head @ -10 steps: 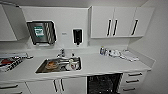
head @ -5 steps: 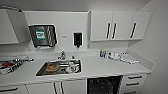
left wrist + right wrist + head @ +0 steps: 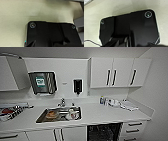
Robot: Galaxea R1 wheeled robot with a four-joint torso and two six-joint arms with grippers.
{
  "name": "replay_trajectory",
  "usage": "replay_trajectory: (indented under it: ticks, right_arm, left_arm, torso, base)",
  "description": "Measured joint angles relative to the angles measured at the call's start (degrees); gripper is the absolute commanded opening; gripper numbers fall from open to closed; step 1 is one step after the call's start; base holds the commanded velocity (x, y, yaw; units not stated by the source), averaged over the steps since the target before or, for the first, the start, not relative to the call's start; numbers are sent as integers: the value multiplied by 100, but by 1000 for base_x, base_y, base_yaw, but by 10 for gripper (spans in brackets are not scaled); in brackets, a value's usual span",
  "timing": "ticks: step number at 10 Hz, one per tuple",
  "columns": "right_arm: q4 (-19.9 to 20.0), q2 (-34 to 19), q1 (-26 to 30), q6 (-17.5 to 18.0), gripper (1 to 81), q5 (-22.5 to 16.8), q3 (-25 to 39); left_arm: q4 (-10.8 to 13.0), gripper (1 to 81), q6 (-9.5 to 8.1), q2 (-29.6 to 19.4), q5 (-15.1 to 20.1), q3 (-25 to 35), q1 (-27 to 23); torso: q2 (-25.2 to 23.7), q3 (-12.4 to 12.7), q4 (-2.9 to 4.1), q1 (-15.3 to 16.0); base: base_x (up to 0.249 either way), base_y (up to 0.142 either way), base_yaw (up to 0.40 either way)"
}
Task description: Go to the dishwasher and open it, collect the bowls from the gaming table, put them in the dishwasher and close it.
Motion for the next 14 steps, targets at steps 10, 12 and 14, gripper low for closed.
replay_trajectory:
  ticks: [10, 12, 14]
  right_arm:
    - [0, 116, -22, 1, 811, 102, -51]
    - [0, 127, -49, 1, 811, 107, -51]
    - [-2, 127, -46, 1, 811, 124, -55]
  left_arm:
    - [21, 811, 56, 218, 0, -505, 0]
    - [18, 811, 56, 218, -2, -552, -11]
    - [16, 811, 56, 246, -28, -667, -44]
  torso:
    - [0, 0, 0, 0]
    - [2, 2, 0, -2]
    - [2, 0, 0, 0]
  base:
    - [0, 0, 63]
    - [0, 0, 299]
    - [0, 0, 341]
